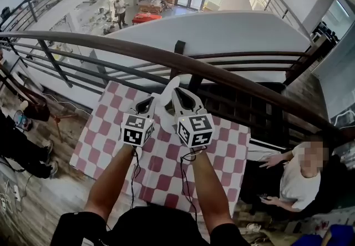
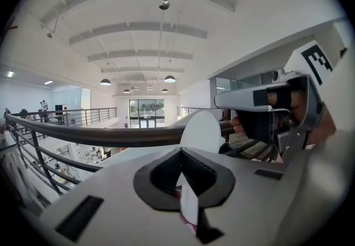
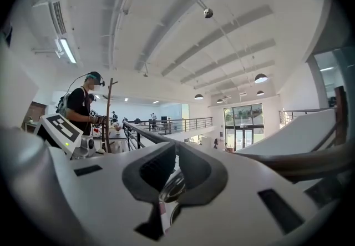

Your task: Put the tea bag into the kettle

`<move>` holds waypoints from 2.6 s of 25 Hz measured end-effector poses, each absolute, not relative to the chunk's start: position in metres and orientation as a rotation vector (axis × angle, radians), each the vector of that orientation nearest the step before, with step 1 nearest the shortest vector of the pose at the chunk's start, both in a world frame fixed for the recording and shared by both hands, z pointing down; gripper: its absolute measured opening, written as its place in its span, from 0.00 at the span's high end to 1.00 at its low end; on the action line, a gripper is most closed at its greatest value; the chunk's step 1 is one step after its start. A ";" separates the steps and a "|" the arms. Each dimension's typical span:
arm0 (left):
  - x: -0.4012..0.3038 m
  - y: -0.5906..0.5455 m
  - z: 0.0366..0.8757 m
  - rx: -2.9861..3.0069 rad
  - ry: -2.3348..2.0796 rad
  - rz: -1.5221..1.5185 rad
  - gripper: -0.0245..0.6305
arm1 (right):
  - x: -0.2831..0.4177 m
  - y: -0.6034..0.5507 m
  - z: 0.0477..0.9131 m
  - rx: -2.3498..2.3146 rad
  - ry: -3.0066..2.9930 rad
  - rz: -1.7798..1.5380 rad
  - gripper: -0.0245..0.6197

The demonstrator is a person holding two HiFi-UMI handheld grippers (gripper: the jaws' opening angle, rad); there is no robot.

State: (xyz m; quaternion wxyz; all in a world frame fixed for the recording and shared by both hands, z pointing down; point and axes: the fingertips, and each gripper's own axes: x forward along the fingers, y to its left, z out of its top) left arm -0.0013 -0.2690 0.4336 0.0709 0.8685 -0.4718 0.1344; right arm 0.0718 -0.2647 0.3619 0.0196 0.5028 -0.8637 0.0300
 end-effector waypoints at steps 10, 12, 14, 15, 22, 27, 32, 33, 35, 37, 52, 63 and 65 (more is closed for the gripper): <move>0.009 -0.272 0.434 2.621 -1.404 0.383 0.96 | 0.074 -0.273 0.379 1.550 -2.636 0.120 0.93; 0.010 -0.272 0.437 2.619 -1.398 0.388 0.96 | 0.080 -0.272 0.382 1.562 -2.625 0.121 0.93; 0.012 -0.272 0.440 2.617 -1.391 0.393 0.96 | 0.088 -0.271 0.387 1.585 -2.612 0.130 0.93; 0.013 -0.273 0.441 2.617 -1.388 0.395 0.96 | 0.093 -0.270 0.390 1.597 -2.607 0.138 0.94; 0.022 -0.265 0.458 2.611 -1.354 0.399 0.96 | 0.127 -0.255 0.422 1.713 -2.537 0.207 0.94; 0.029 -0.260 0.475 2.613 -1.318 0.417 0.96 | 0.147 -0.249 0.461 1.794 -2.474 0.314 0.94; 0.036 -0.260 0.487 2.606 -1.300 0.423 0.96 | 0.150 -0.250 0.468 1.810 -2.470 0.291 0.94; 0.037 -0.260 0.489 2.603 -1.297 0.424 0.96 | 0.150 -0.250 0.470 1.813 -2.466 0.298 0.94; 0.039 -0.259 0.494 2.599 -1.288 0.430 0.96 | 0.152 -0.249 0.478 1.818 -2.454 0.323 0.94; 0.040 -0.259 0.498 2.594 -1.280 0.439 0.96 | 0.153 -0.248 0.487 1.818 -2.442 0.353 0.94; 0.047 -0.262 0.514 2.582 -1.248 0.467 0.96 | 0.152 -0.248 0.509 1.799 -2.436 0.401 0.94; 0.046 -0.257 0.511 2.595 -1.238 0.481 0.96 | 0.152 -0.246 0.509 1.775 -2.434 0.420 0.94; 0.044 -0.254 0.510 2.597 -1.237 0.483 0.96 | 0.150 -0.243 0.508 1.772 -2.436 0.416 0.94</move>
